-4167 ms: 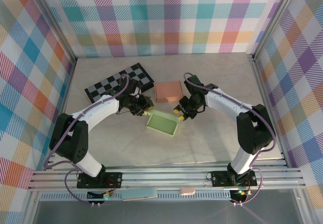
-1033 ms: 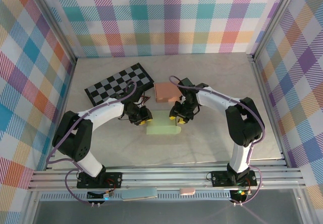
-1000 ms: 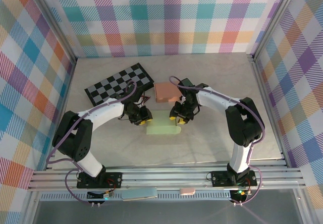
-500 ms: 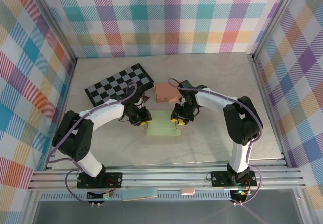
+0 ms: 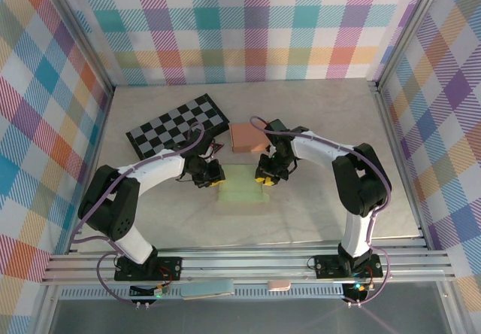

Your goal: Fold the paper box

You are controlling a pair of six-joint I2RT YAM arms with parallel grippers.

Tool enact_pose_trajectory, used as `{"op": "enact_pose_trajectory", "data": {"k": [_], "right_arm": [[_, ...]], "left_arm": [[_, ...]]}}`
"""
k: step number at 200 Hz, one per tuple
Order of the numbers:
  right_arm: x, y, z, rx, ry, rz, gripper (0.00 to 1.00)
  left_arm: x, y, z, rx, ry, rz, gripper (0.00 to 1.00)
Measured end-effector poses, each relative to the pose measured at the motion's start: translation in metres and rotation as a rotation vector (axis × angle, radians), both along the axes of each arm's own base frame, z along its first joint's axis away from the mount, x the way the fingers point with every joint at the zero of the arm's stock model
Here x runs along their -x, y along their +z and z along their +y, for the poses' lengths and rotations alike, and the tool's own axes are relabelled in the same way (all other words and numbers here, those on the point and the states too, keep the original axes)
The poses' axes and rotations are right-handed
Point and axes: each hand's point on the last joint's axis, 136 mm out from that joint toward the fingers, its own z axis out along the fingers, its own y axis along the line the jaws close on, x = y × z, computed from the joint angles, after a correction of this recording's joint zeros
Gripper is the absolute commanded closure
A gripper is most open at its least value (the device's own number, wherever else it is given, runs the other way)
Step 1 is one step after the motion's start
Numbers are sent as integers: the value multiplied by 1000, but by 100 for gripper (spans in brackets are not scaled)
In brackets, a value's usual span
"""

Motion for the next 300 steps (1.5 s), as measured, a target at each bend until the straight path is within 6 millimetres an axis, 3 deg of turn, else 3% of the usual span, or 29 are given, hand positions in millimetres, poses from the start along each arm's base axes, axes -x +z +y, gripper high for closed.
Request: {"op": "enact_pose_trajectory", "data": {"k": [129,157,202,225,250,300], "right_arm": [[0,0,-1,-1,1,2,84],[-1,1,-2,0,19,-10,74],[-16,0,-15,-41,41,-58,46],[-20,-3,-25,-96,40,-54,38],[-25,-3,-30,-157,50,-67,34],[-19,-11,-25,-233,85,-89,31]], "left_arm": [[0,-1,0,5,1,-1,88],[-2,-1,-2,12,-7,-11,89],[-1,0,-9,58,-40,-23,93],[-2,0,-13,76,-50,-29,95],[-4,0,-14,89,-61,-38,100],[-5,-2,-10,122,-54,-38,100]]}}
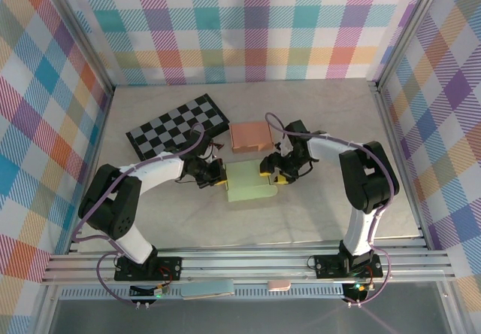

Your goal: Fold the paper box

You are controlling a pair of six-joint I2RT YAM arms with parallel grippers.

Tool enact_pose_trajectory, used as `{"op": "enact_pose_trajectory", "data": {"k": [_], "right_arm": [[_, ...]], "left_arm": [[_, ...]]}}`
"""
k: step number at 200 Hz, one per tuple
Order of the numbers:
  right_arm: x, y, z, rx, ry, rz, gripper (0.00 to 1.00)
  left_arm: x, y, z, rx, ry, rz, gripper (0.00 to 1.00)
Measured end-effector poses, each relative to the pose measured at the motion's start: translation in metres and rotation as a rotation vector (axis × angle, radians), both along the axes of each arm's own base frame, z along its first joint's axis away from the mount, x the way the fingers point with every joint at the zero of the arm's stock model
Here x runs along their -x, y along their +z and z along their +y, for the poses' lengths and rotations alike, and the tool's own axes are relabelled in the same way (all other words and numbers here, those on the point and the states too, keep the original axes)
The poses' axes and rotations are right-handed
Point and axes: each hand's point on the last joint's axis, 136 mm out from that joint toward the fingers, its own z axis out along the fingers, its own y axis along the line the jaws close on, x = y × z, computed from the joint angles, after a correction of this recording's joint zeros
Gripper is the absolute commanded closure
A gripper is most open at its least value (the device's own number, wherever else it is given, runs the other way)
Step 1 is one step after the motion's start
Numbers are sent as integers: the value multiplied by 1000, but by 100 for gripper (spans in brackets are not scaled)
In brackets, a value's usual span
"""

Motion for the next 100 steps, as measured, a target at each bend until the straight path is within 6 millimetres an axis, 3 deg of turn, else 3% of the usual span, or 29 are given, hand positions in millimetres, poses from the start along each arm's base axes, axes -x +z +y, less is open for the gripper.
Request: {"op": "enact_pose_trajectory", "data": {"k": [34,100], "right_arm": [[0,1,5,-78,4,-6,30],[-6,23,35,-297,50,-31,34]], "left_arm": [[0,-1,2,32,4,0,100],[-3,-4,9,62,29,5,100]]}}
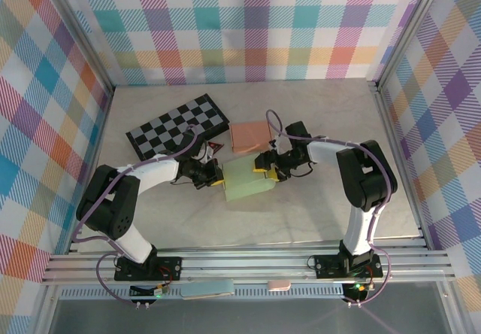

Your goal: Fold the paper box

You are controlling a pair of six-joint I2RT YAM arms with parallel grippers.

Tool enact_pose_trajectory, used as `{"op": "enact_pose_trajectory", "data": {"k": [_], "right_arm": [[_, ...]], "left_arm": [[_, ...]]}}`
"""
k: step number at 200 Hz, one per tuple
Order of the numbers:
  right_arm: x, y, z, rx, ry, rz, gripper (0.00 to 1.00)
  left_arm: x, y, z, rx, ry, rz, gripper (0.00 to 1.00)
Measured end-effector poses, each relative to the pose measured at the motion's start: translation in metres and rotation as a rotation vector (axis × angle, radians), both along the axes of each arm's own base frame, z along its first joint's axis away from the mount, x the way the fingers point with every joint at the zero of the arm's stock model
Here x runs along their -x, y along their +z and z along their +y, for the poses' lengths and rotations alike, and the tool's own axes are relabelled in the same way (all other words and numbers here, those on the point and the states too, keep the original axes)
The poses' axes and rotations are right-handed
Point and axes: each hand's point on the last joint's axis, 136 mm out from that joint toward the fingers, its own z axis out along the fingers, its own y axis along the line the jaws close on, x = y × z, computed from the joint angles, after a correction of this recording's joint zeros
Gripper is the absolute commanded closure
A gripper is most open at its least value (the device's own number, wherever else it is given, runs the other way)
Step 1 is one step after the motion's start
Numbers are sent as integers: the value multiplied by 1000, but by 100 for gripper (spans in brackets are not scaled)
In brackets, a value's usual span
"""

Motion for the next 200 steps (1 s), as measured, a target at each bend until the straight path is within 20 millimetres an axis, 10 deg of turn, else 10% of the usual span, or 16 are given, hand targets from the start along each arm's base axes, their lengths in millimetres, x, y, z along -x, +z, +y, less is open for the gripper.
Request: {"op": "enact_pose_trajectory", "data": {"k": [89,148,200], "right_arm": [[-11,21,27,-124,-42,44,49],[-19,24,24,-120,-171,226,55],[-12,36,11,-51,-288,496,53]], "left_arm": [[-11,6,6,-23,29,-57,83],[-36,109,11,-37,-7,-492,71],[-14,165,-17,-55,-292,-858,58]]}}
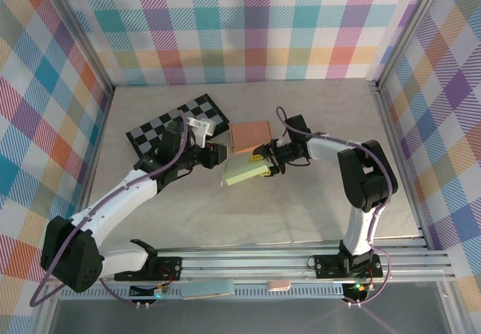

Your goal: Fold the paper box

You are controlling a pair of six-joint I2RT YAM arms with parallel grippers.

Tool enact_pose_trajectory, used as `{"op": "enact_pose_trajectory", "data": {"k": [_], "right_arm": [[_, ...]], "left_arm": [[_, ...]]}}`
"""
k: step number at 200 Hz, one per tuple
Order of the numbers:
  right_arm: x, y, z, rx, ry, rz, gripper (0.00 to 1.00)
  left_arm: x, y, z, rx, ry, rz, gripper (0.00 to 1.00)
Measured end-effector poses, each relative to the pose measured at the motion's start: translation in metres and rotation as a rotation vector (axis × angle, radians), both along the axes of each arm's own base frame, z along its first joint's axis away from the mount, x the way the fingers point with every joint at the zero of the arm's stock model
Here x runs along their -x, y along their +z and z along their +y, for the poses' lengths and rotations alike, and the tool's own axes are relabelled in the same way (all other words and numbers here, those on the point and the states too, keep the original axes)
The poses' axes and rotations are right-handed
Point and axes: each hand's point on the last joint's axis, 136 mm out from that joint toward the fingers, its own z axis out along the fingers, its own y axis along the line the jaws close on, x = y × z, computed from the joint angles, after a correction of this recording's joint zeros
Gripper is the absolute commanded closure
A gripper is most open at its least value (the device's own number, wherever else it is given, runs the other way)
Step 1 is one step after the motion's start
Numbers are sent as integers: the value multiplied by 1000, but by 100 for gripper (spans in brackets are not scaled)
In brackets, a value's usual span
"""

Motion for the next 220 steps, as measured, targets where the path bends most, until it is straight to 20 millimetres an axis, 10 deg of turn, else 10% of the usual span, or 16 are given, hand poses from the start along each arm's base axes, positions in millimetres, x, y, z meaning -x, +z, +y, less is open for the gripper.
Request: {"op": "enact_pose_trajectory", "data": {"k": [96,126,220], "right_arm": [[21,-10,-41,65,-112,415,52],[26,-20,-44,82,-116,479,52],[26,-23,-47,88,-124,505,53]], "left_arm": [[61,-60,-40,-352,-513,-138,37],[65,-80,-43,-415,-581,-132,17],[52,-111,-65,-503,-652,-150,19]]}}
